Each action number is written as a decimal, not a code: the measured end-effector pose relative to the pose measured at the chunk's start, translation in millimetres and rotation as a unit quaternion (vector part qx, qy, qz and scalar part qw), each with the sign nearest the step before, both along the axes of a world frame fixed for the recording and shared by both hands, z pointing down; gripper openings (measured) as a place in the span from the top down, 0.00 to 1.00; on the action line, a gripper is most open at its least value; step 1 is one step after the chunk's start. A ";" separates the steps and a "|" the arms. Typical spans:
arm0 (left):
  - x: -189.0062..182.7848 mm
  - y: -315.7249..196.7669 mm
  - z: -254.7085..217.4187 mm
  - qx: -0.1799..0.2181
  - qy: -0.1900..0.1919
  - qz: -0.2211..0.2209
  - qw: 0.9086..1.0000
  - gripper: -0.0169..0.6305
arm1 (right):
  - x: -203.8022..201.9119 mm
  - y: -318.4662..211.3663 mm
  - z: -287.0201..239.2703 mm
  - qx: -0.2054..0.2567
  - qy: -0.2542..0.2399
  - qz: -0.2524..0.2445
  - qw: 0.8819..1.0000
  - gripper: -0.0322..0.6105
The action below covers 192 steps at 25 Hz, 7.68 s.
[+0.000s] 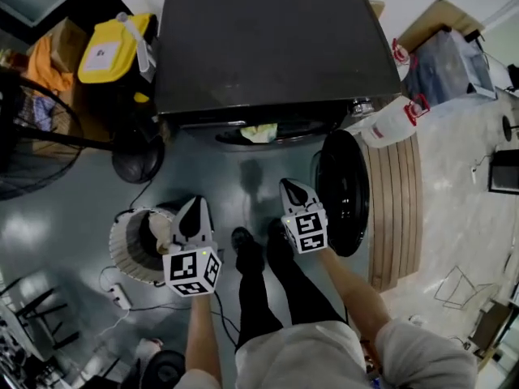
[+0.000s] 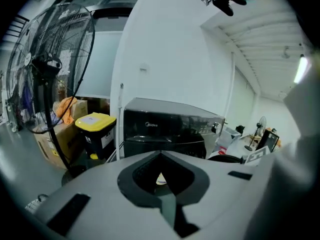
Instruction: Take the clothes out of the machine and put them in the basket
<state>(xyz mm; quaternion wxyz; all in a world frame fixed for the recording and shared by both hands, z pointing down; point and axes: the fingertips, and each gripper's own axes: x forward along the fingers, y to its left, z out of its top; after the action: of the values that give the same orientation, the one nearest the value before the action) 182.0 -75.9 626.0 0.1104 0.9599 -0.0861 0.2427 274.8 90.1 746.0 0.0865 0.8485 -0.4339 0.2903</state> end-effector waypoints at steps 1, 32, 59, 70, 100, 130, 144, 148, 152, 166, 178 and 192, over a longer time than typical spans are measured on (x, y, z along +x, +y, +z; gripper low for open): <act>3.6 0.2 14.0 -0.003 -0.002 0.004 1.000 0.95 | 1.9 0.7 12.8 -0.002 -0.002 0.005 1.000 0.91; 78.8 -19.1 283.9 0.001 0.035 0.084 0.996 0.95 | 111.9 -61.9 282.2 0.023 -0.002 0.065 0.998 0.41; 78.5 -35.2 303.0 0.015 0.037 0.091 0.995 0.95 | 148.8 -110.4 290.0 0.046 -0.018 0.031 0.998 0.84; 60.0 -19.1 177.5 0.000 0.043 0.089 0.995 0.95 | 77.9 -83.0 113.7 0.097 0.021 0.016 0.995 0.84; -17.6 -21.6 -193.0 0.071 0.124 -0.035 0.989 0.95 | 2.4 -0.6 -356.2 0.166 0.174 -0.061 0.969 0.84; -418.0 -156.2 -224.5 0.133 0.083 -0.434 0.887 0.95 | -318.1 -291.0 -376.9 0.235 0.094 -0.465 0.848 0.84; -590.1 -197.4 -167.4 0.090 0.040 -0.538 0.837 0.95 | -470.9 -407.2 -265.9 0.153 0.023 -0.545 0.824 0.83; -619.8 -209.9 -153.3 0.067 0.026 -0.547 0.834 0.95 | -495.1 -430.2 -227.2 0.109 0.015 -0.548 0.829 0.83; -623.2 -223.9 -123.3 0.047 0.021 -0.545 0.837 0.95 | -505.4 -447.2 -171.9 0.064 0.011 -0.556 0.829 0.83; -608.7 -256.9 -66.5 -0.003 0.013 -0.517 0.856 0.95 | -519.3 -473.0 19.5 -0.167 -0.009 -0.572 0.803 0.67; -563.7 -256.7 -70.0 -0.004 0.023 -0.483 0.876 0.95 | -488.4 -449.1 -41.0 -0.072 -0.005 -0.531 0.844 0.72; -413.6 -218.7 -122.3 0.018 0.053 -0.368 0.928 0.95 | -336.9 -342.9 -202.9 0.077 0.037 -0.409 0.908 0.91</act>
<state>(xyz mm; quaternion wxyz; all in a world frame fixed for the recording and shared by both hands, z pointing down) -231.6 -294.6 503.7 0.1789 0.8742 -0.4315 0.1326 -62.1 -252.8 543.1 0.1478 0.6104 -0.7607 0.1638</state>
